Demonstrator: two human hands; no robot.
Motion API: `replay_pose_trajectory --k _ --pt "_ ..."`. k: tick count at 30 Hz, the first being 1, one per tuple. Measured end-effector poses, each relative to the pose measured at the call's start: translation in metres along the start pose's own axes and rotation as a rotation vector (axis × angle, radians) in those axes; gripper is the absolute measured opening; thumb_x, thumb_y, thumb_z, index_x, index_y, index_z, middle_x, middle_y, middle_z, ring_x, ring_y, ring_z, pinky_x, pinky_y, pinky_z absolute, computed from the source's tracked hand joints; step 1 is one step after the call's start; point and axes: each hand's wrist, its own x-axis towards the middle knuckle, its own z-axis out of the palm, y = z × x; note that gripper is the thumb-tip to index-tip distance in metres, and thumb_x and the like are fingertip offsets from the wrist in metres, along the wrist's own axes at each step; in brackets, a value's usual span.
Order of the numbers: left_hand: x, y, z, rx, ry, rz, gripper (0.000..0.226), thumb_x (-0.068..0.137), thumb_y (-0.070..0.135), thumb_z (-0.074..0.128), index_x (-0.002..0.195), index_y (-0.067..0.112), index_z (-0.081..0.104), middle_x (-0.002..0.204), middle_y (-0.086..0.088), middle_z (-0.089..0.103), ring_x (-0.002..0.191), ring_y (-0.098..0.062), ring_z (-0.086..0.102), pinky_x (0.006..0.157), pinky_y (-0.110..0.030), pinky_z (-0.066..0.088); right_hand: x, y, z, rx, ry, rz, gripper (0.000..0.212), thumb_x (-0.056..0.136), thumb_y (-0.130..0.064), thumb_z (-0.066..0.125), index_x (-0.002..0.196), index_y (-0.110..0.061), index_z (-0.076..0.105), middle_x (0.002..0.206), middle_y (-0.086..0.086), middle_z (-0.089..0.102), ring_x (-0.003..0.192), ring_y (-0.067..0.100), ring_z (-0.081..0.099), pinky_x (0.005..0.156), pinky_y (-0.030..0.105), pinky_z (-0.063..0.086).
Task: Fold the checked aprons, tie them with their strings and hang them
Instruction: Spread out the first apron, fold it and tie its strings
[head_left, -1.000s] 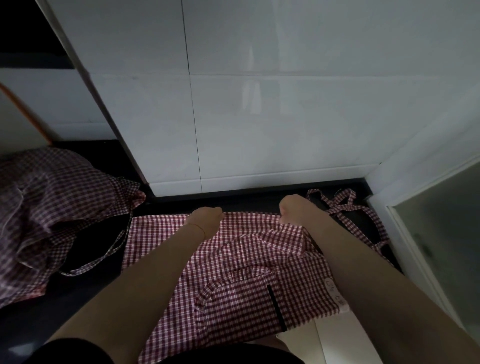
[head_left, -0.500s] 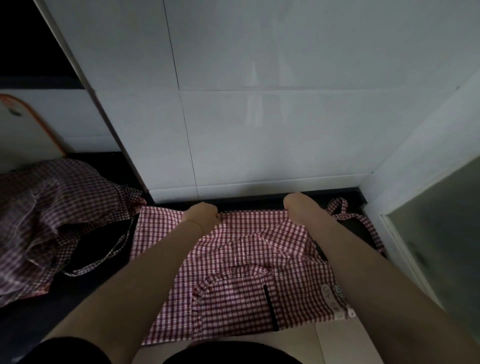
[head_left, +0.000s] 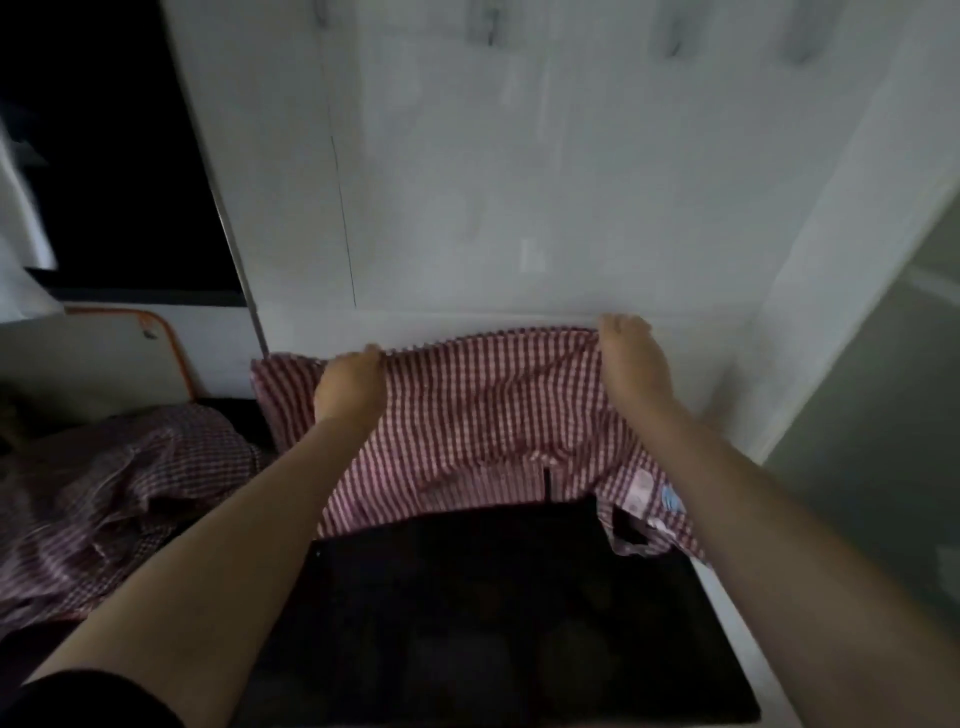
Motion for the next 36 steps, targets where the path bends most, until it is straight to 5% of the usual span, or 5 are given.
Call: replay_pose_trajectory --k 4,22,25,30,36 --pt "-0.009 0.021 -0.033 -0.017 -0.169 -0.061 0.036 0.101 0.024 0.037 0.125 0.011 0.060 0.128 -0.013 0.061 0.116 -0.032 0.057 0.101 -0.042 0.046 0.004 0.012 -0.047 0.009 -0.190 -0.074 0.025 0.089 -0.003 0.049 0.103 -0.002 0.070 0.109 0.022 0.067 0.105 0.036 0.062 0.092 0.037 0.046" --pt "-0.030 0.052 -0.069 0.033 0.331 0.103 0.020 0.095 0.004 0.040 0.107 0.003 0.056 0.105 -0.019 0.058 0.098 -0.037 0.053 0.077 -0.043 0.044 -0.003 0.046 -0.082 0.180 0.165 0.007 0.014 0.089 0.004 0.047 0.094 0.003 0.061 0.097 0.021 0.062 0.092 0.035 0.058 0.070 0.032 0.038" --pt "-0.032 0.045 -0.061 0.187 0.033 0.105 0.031 0.099 0.012 0.039 0.122 0.002 0.056 0.123 -0.021 0.060 0.112 -0.038 0.055 0.096 -0.044 0.045 -0.006 0.044 -0.071 0.154 -0.152 0.004 0.015 0.091 0.001 0.050 0.098 0.002 0.063 0.101 0.021 0.064 0.093 0.033 0.061 0.065 0.031 0.040" --pt "-0.065 0.041 -0.059 0.201 -0.767 -0.348 0.061 0.092 0.009 0.049 0.148 0.004 0.026 0.152 -0.026 0.024 0.112 -0.046 0.056 0.089 -0.047 0.056 -0.031 0.034 -0.049 0.240 -1.397 0.260 0.023 0.097 0.005 0.049 0.116 0.008 0.061 0.092 0.016 0.070 0.084 0.024 0.068 0.062 0.030 0.061" --pt "-0.050 0.027 -0.033 0.462 -0.614 -0.160 0.048 0.101 0.024 0.039 0.143 0.001 0.040 0.148 -0.017 0.041 0.112 -0.028 0.055 0.095 -0.033 0.045 -0.011 0.010 -0.007 0.020 -1.305 0.227 0.044 0.090 -0.026 0.060 0.123 0.002 0.062 0.120 0.015 0.068 0.106 0.029 0.068 0.095 0.039 0.054"
